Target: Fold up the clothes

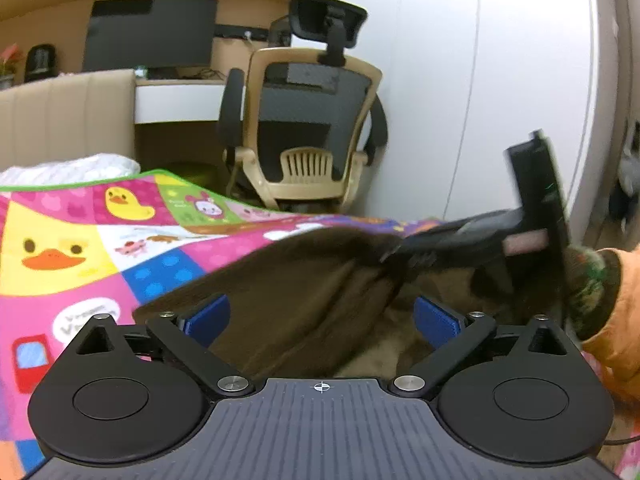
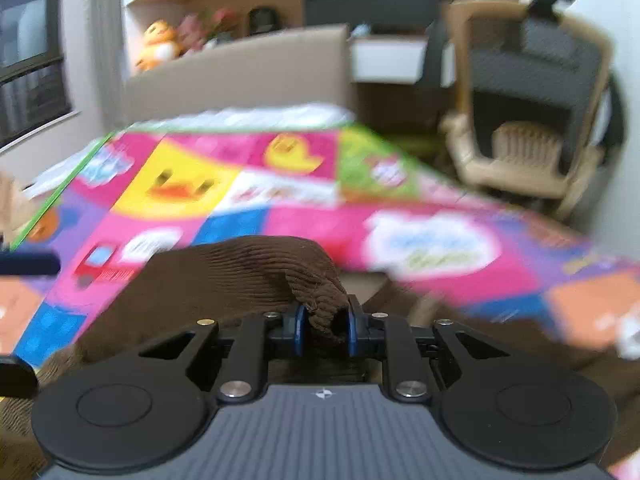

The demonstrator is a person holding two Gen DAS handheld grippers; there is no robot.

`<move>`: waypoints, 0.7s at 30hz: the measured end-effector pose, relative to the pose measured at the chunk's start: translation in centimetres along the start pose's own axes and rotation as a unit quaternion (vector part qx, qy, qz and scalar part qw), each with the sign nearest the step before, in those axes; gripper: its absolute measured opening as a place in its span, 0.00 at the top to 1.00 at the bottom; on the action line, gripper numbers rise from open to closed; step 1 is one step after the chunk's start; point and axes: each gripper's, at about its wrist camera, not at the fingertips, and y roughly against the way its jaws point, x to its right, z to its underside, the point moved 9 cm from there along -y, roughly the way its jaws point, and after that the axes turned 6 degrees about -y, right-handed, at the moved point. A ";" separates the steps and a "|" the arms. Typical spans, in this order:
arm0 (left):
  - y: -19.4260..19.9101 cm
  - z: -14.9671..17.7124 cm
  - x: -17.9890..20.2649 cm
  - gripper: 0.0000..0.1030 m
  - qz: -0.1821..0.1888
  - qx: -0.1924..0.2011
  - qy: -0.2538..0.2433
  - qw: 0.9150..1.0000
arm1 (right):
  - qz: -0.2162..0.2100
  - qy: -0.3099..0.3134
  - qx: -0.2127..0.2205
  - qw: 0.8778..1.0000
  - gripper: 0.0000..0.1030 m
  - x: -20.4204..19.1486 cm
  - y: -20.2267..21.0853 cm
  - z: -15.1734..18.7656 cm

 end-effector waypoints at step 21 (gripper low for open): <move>-5.1 7.3 0.1 0.01 0.001 -0.109 0.038 0.993 | 0.228 -0.167 0.100 0.954 0.27 22.2 11.6 1.3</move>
